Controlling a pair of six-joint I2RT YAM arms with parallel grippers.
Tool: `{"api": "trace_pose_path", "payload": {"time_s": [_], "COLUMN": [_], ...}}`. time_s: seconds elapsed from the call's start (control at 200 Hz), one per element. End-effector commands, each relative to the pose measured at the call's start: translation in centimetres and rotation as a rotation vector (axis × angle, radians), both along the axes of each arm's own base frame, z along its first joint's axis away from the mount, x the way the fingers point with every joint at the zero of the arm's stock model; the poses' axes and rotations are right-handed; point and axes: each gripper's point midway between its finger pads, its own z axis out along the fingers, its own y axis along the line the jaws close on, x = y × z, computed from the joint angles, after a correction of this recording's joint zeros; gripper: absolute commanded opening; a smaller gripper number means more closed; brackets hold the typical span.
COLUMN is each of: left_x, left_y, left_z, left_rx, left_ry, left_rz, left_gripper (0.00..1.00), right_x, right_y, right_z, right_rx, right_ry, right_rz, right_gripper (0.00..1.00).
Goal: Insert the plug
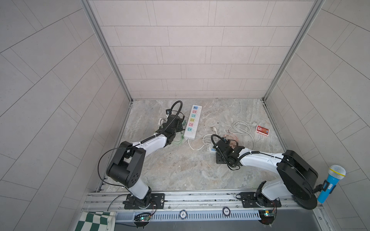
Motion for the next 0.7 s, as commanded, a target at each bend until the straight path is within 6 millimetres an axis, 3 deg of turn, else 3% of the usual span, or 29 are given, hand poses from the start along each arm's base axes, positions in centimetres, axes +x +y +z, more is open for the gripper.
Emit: {"api": "trace_pose_path", "payload": {"time_s": [0.0,0.32,0.515,0.695], "left_x": [-0.1,0.1,1.2,3.2], "left_y": [0.3,0.3,1.4,-0.9], "left_z": [0.5,-0.5,-1.7,-2.4], "left_rx": [-0.016,-0.007,-0.01,-0.013], "left_ry": [-0.022,0.0,0.032,0.066], "left_rz": [-0.003,-0.014,0.019,-0.085], "left_gripper": [0.76,0.76,0.76,0.77], "right_x": [0.1,7.8,10.1,11.5], "right_y": [-2.5,-3.7,-4.3,-4.3], "right_z": [-1.8,-3.0,-3.5,-3.0], "right_rx": [-0.134,-0.161,-0.152,-0.128], "right_ry": [0.103,0.179,0.214,0.217], "right_rz": [0.039,-0.003,0.012,0.003], "right_gripper": [0.59,0.58,0.57,0.57]}}
